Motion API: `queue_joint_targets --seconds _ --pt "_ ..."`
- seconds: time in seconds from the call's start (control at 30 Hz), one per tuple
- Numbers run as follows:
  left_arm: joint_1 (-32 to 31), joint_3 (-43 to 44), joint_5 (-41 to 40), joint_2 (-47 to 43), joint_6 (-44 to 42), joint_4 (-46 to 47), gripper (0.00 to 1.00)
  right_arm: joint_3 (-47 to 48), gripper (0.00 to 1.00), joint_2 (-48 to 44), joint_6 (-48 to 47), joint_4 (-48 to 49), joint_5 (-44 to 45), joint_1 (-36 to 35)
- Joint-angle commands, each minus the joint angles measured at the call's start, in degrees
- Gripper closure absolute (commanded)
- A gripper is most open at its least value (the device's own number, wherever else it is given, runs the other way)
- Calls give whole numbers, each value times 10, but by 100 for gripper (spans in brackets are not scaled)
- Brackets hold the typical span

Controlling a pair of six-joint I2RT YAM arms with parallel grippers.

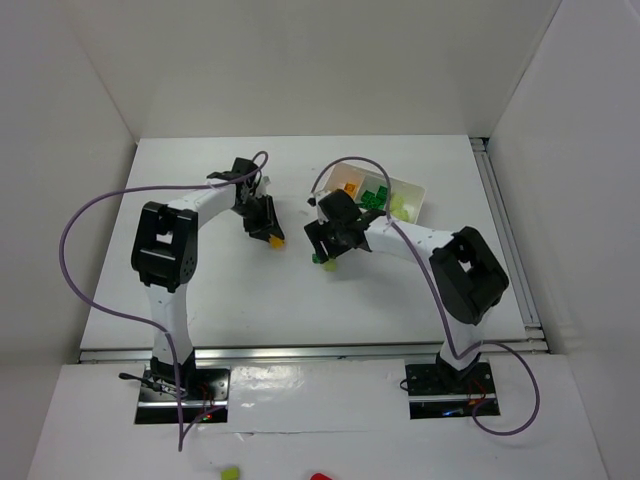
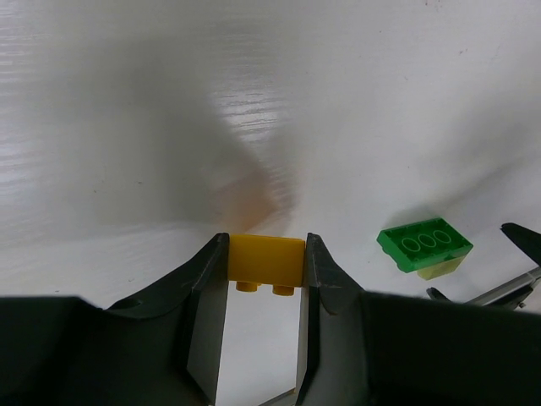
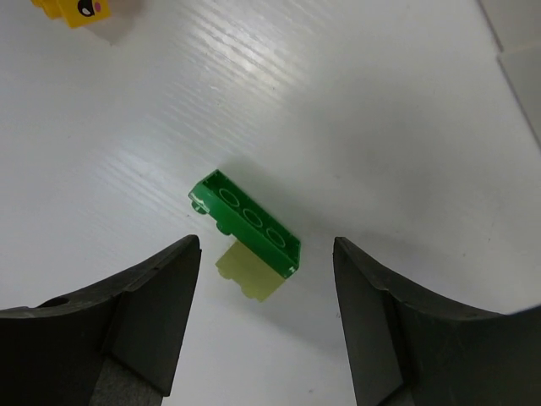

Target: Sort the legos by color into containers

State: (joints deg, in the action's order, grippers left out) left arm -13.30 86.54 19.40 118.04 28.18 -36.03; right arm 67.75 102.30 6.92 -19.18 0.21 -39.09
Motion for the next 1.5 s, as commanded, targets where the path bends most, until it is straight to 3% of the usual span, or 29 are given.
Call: queue_joint_targets --seconds 0.0,0.2,0.57,0.63,0.8,0.9,1.0,1.17,1.33,1.37,1.4,1.47 --pt "7 18 9 -7 -17 -11 100 47 29 26 -73 -31 19 -7" --pt "7 13 14 -7 -23 -11 100 101 31 68 -130 -62 -33 -7" --pt "23 13 30 -2 -17 -11 100 121 48 99 -136 -62 -57 -7" --pt "23 19 30 4 -17 -11 100 116 48 99 -123 -62 -45 -7" --pt "28 47 30 17 -23 -16 100 108 64 82 -62 -62 7 -2" --pt "34 61 30 23 -23 -21 100 86 69 64 -24 -49 -5 9" --pt "34 89 30 28 -33 -33 100 64 65 41 -13 -22 -30 9" --pt "34 130 35 64 -44 -61 100 56 40 33 5 -10 -38 9" --pt "28 168 -12 103 -44 -109 99 56 38 33 -17 -10 -38 -2" --pt "22 168 -18 103 -44 -116 92 56 38 33 -17 -10 -38 -2" --pt "22 168 -23 103 -49 -116 73 56 38 33 -27 -10 -38 -2" --pt "17 173 -31 103 -49 -123 52 64 38 40 -46 -16 -43 -8"
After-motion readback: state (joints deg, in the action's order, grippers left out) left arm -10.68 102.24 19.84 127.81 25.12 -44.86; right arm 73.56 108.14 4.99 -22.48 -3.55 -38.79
